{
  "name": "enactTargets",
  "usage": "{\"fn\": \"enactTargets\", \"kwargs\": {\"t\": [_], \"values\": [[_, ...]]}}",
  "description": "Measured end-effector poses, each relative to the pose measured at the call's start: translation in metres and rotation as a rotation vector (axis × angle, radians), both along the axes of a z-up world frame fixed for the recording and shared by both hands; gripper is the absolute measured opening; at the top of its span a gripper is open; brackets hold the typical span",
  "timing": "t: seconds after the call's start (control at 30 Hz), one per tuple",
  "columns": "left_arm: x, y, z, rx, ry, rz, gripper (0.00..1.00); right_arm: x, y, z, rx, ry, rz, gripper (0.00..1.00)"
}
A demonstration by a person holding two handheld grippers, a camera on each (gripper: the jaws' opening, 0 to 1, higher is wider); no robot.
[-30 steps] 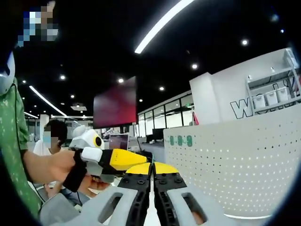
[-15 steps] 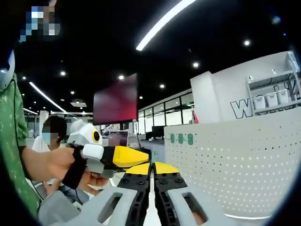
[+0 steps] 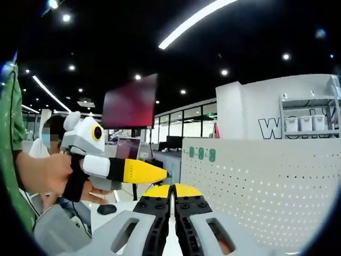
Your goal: Insert the hook assembly into the mounting plate slot until the hook locks in place.
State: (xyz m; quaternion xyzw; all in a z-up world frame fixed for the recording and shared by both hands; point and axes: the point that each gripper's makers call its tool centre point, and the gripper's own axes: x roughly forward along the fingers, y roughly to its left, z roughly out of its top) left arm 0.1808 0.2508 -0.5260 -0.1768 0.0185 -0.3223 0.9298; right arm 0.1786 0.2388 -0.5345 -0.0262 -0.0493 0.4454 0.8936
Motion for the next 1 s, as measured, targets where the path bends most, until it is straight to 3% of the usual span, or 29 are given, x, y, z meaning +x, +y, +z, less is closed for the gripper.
{"fn": "enactTargets", "kwargs": {"t": [0.23, 0.5, 0.7, 1.0], "values": [[-0.0023, -0.0022, 0.0041, 0.185, -0.11, 0.045, 0.04, 0.0015, 0.0014, 0.0001, -0.017, -0.014, -0.003, 0.0], [-0.0006, -0.0029, 0.0047, 0.212, -0.137, 0.049, 0.04, 0.0037, -0.0001, 0.001, -0.003, -0.026, -0.002, 0.0], [0.0023, -0.0059, 0.005, 0.267, -0.174, 0.063, 0.04, 0.0036, 0.0012, 0.0046, 0.042, -0.004, 0.015, 0.0], [0.0036, -0.0048, 0.0067, 0.272, -0.18, 0.072, 0.04, 0.0041, 0.0013, 0.0052, 0.073, 0.013, 0.021, 0.0]]}}
